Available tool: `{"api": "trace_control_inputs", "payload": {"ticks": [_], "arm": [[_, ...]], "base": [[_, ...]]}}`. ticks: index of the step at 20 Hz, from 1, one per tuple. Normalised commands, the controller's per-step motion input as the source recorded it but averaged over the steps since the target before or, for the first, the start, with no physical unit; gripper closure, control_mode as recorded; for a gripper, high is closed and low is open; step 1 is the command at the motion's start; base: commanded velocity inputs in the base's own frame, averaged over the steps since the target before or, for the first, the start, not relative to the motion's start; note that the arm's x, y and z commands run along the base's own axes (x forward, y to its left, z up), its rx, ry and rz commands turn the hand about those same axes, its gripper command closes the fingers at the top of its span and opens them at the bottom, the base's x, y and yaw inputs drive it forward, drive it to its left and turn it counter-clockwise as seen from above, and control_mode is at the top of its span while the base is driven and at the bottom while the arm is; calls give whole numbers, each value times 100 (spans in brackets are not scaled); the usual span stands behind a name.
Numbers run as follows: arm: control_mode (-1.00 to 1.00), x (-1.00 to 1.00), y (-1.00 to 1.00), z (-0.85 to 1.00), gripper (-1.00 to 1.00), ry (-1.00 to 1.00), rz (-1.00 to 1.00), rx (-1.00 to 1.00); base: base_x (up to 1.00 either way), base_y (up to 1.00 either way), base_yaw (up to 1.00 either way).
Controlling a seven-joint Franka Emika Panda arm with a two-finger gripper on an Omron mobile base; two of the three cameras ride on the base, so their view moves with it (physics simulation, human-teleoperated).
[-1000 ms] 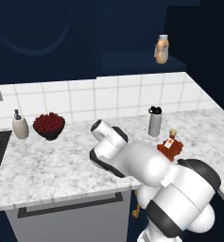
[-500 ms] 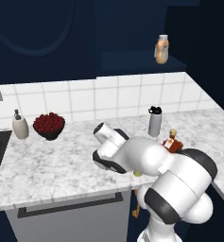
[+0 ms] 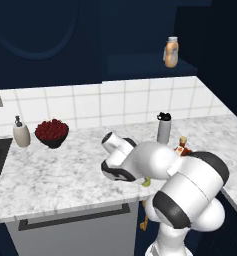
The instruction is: Put the shaker and condiment bottle from the counter next to their counterparts in the cabinet.
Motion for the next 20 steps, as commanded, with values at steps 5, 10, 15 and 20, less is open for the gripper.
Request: {"api": "trace_control_inputs", "payload": {"ticks": [5,10,15,20], "arm": [[-100,9,-6,-8,-100,0,-1,0],[-100,1,-7,-8,-100,0,0,0],[-100,0,-1,-2,100,0,0,0],[-100,0,0,4,100,0,0,0]], "base": [[0,0,0],[0,0,0],[0,0,0],[0,0,0]]}}
